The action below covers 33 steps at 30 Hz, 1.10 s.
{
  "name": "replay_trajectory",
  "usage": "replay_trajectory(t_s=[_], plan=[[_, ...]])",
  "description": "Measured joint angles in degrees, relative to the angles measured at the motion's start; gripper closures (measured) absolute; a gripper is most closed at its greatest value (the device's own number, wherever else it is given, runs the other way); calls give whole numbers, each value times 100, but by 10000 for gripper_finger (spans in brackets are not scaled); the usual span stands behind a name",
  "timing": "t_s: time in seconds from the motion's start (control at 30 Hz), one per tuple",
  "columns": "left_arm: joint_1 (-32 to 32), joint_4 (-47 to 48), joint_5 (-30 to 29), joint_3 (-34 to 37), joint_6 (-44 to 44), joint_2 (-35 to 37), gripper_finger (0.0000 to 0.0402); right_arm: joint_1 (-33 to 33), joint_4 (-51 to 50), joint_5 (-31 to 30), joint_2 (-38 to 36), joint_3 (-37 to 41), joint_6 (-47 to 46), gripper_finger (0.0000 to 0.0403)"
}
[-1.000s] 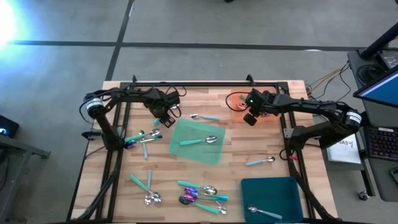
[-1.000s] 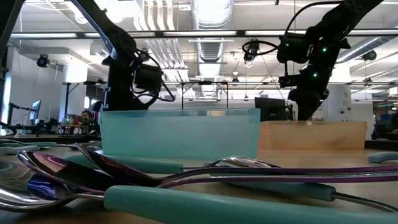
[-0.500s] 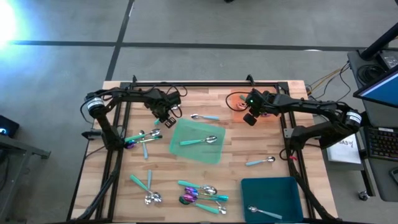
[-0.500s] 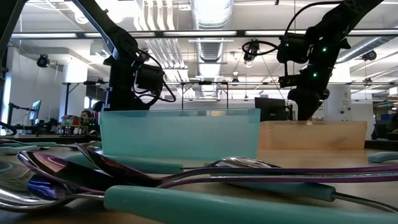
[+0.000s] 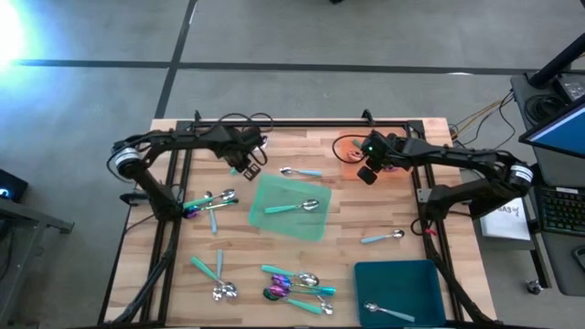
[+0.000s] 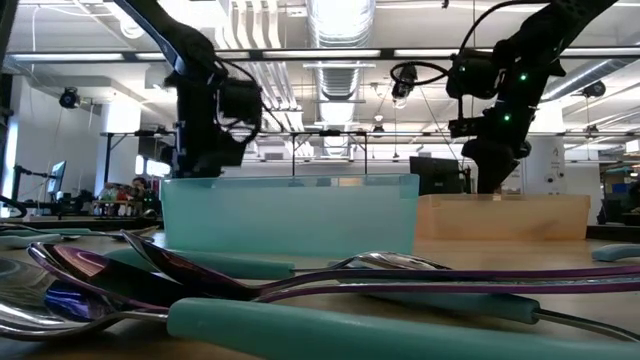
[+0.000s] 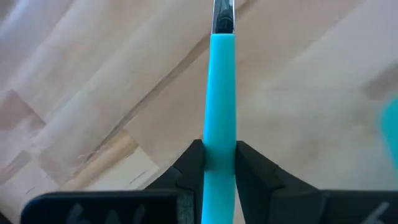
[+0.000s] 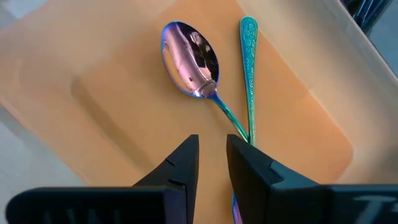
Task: Sort silverware by color (type)
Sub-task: Put the green spoon into the green bin
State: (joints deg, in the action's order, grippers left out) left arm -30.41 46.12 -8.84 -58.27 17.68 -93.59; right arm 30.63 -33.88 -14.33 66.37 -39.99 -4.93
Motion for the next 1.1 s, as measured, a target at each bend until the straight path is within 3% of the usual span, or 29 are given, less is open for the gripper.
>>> replay_trajectory(t_s=[0.23,0.57,0.93,1.1], plan=[[175,-68,858,-12,11,768,355,0,-14,622,-100,0,-4,326],[1127,-1524,1597,-12,447,1549,355,2,28,686,-100,0,-2,334],[2397,-1705,1713,-12,1103,1059,355,2,28,685,-100,0,110,335],[2516,-1691,1711,-12,1138,717,321,2,13,687,-100,0,98,335]])
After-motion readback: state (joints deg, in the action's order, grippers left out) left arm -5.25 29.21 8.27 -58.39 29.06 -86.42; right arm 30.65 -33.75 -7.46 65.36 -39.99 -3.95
